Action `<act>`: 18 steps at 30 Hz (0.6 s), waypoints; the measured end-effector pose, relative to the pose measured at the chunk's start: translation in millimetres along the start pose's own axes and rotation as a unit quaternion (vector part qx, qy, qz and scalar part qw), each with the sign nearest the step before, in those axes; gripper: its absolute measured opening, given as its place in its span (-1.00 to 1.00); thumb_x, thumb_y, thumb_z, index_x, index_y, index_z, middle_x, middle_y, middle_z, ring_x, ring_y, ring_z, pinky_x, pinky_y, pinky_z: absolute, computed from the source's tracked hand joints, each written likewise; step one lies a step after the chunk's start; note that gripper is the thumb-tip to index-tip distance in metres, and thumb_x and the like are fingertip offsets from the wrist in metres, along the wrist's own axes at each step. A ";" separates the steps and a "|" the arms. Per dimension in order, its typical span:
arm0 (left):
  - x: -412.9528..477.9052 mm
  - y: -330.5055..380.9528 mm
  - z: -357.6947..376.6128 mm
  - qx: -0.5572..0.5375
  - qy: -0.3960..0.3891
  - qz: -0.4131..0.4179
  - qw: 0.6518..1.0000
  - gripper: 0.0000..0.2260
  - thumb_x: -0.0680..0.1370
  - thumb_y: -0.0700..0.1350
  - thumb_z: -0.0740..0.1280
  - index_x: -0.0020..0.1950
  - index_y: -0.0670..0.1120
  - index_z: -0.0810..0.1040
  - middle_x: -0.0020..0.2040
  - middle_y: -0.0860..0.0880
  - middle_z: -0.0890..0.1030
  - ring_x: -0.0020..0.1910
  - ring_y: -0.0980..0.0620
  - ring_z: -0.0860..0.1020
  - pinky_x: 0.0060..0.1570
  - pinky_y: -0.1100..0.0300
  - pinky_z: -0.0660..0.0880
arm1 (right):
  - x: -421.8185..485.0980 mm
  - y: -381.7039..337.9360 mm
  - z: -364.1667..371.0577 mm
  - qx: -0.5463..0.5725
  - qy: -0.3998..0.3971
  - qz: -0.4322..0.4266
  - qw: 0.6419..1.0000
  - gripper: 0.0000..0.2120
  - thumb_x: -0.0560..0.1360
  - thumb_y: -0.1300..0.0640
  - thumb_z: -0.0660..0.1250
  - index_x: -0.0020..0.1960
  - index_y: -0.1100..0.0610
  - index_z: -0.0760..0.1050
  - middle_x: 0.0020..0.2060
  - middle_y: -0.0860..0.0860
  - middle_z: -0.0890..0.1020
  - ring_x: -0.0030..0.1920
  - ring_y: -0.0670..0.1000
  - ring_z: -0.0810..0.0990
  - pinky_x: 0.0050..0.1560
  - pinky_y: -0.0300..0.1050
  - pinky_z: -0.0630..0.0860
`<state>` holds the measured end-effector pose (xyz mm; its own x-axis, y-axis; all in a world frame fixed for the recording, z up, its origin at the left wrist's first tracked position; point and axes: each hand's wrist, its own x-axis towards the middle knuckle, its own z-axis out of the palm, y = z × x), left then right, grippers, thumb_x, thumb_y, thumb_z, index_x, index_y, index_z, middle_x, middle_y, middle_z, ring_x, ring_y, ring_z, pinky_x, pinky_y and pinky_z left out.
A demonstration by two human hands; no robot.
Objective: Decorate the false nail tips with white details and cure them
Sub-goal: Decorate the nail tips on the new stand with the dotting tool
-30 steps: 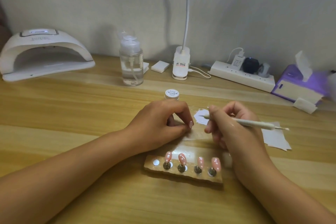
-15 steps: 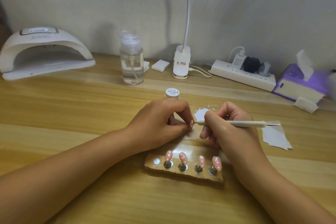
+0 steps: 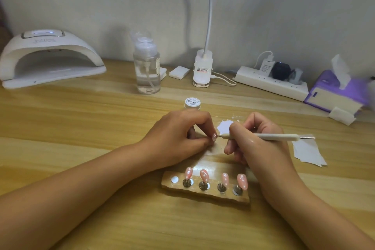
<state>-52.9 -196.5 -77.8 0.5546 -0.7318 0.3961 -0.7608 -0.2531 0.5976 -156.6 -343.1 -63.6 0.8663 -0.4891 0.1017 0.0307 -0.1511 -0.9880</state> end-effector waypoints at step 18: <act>-1.4 1.3 -0.4 0.000 0.001 -0.006 1.000 -0.88 0.47 -0.17 0.49 -0.15 0.03 0.61 -0.18 0.30 0.56 -0.38 0.10 0.53 -0.28 0.29 0.37 | 1.6 0.3 -8.0 0.045 0.108 -0.120 0.986 -0.71 0.53 0.14 0.37 -0.31 0.00 0.36 -0.49 0.04 0.52 -0.47 -0.10 0.42 -0.45 -0.26 0.37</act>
<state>-54.6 -195.6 -77.4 0.5649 -0.7269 0.3905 -0.7536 -0.2616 0.6031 -159.2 -350.8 -62.8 0.7032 -0.6211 0.3460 0.2743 -0.2121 -0.9380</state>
